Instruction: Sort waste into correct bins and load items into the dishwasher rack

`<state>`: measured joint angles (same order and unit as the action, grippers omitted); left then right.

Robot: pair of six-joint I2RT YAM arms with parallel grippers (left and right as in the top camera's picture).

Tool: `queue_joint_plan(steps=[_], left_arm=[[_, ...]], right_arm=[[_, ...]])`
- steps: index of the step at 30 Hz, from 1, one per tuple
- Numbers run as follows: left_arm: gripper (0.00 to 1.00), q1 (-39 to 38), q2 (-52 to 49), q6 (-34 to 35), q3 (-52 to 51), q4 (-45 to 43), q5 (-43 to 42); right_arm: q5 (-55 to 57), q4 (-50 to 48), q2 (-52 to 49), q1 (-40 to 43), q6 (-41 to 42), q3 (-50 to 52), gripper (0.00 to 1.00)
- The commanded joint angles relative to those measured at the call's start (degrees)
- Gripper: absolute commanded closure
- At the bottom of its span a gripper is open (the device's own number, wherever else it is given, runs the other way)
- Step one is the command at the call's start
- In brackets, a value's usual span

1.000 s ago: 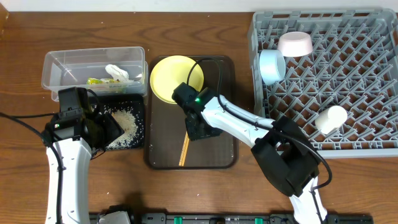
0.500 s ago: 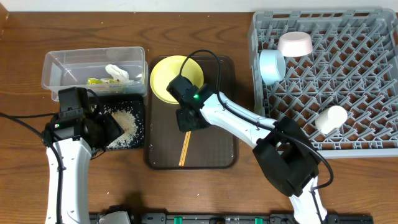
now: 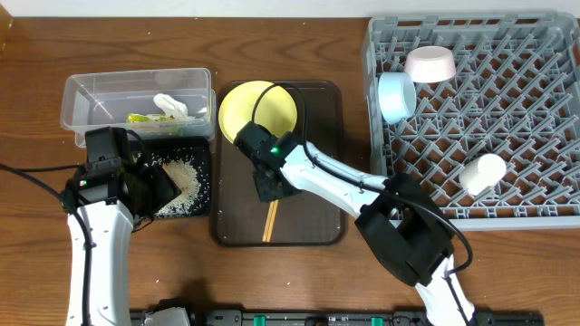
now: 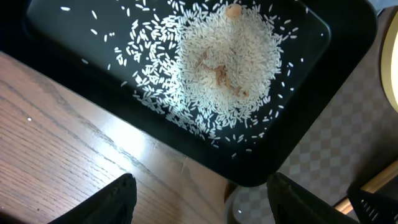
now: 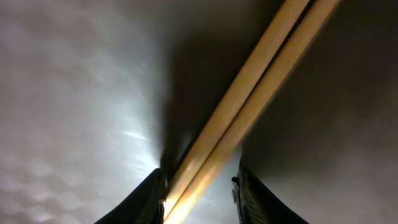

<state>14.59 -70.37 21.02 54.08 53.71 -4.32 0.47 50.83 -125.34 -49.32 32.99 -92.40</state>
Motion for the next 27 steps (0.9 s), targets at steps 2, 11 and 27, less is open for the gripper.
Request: queue_joint_plan(steps=[2, 11, 27], left_arm=[[0.3, 0.2, 0.0, 0.3, 0.3, 0.3, 0.3], [0.3, 0.2, 0.0, 0.3, 0.3, 0.2, 0.3], [0.3, 0.2, 0.0, 0.3, 0.3, 0.2, 0.3]], right_arm=[[6.0, 4.4, -2.0, 0.5, 2.8, 0.4, 0.69], [6.8, 8.4, -0.6, 5.5, 1.9, 0.0, 0.73], [6.3, 9.0, 6.2, 9.4, 2.8, 0.0, 0.69]])
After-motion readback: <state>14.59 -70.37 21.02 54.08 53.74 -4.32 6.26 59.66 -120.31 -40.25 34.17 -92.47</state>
